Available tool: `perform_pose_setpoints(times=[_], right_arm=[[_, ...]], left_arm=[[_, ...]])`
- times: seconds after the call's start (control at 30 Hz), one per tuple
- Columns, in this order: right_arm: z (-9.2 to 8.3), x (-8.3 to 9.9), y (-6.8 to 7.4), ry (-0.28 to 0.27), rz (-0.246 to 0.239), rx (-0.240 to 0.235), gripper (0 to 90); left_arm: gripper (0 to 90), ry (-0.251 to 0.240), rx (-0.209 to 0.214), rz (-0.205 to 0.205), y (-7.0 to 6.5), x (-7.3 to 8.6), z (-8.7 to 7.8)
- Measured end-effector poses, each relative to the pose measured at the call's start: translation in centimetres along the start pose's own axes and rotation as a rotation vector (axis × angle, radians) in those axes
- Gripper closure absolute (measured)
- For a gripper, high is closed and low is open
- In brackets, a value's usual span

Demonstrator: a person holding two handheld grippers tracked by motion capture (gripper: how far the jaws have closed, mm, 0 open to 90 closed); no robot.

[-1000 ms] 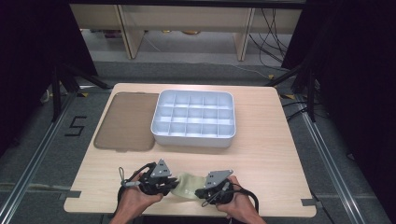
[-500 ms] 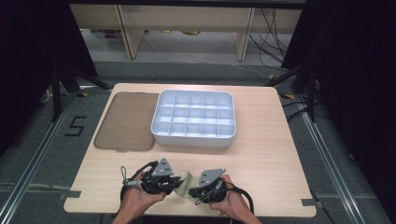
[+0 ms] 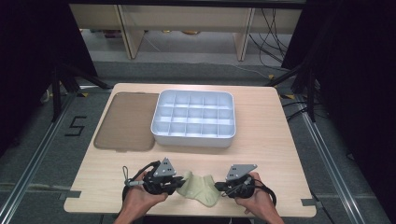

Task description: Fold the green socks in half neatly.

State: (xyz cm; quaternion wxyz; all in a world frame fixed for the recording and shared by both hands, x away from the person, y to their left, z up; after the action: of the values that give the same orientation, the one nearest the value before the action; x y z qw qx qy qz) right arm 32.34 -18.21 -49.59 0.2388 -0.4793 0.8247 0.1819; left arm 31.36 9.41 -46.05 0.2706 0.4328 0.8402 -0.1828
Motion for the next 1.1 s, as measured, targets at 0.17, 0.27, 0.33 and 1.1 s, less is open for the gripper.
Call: perform_pose_setpoints(times=[0.17,0.27,0.33,1.1], right_arm=[[0.9,0.6,-0.2,0.042,-0.010,-0.017,88.0],[1.0,0.3,-0.5,0.042,-0.016,-0.015,88.2],[1.0,0.3,-0.4,0.044,-0.004,-0.022,88.3],[1.1,0.2,-1.2,0.008,-0.010,-0.031,85.7]], left_arm=[[82.9,-0.016,0.013,-0.003,-0.2,-0.2,0.1],[82.9,-0.019,0.024,0.008,-0.8,-0.8,0.4],[82.9,-0.026,0.033,0.006,-1.1,-1.1,0.6],[82.5,0.036,0.064,0.033,-2.0,-3.0,5.4]])
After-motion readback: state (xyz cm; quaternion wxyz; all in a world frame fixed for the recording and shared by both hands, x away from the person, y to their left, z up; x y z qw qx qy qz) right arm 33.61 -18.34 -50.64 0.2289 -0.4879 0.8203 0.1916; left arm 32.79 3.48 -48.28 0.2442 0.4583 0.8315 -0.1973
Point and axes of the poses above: each handheld gripper's, and its own axes: z roughly forward along the jaws, x roughly out of its underside, y roughly to its left, the point moved 1 cm from there along z, roughly forward along the jaws, and after that the axes turned 9 degrees about y, right-handed, at the moved point
